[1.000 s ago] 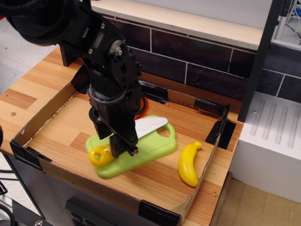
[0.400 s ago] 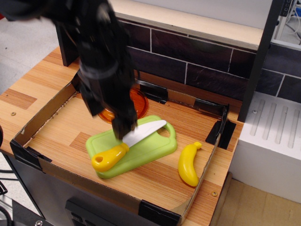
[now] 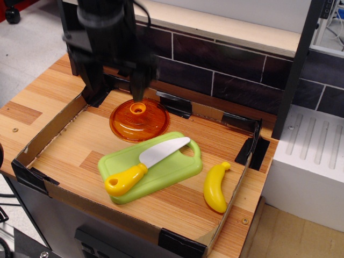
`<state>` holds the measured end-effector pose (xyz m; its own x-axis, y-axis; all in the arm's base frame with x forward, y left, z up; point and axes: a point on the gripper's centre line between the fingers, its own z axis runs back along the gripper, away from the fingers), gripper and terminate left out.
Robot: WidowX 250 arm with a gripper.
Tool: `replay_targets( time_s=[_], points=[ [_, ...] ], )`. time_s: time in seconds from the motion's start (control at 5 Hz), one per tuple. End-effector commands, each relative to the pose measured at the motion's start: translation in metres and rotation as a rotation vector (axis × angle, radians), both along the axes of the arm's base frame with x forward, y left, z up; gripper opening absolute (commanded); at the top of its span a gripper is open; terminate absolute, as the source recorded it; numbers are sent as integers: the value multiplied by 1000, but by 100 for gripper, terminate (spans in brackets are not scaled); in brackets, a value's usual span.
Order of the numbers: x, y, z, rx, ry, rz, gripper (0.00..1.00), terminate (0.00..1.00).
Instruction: Put knife on cutting board
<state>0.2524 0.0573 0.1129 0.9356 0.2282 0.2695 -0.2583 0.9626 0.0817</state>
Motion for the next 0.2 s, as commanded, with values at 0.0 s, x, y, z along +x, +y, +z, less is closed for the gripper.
replay_targets(
  time_s=[0.0],
  points=[
    [-4, 3, 13, 12, -43, 12, 100, 100]
  ],
)
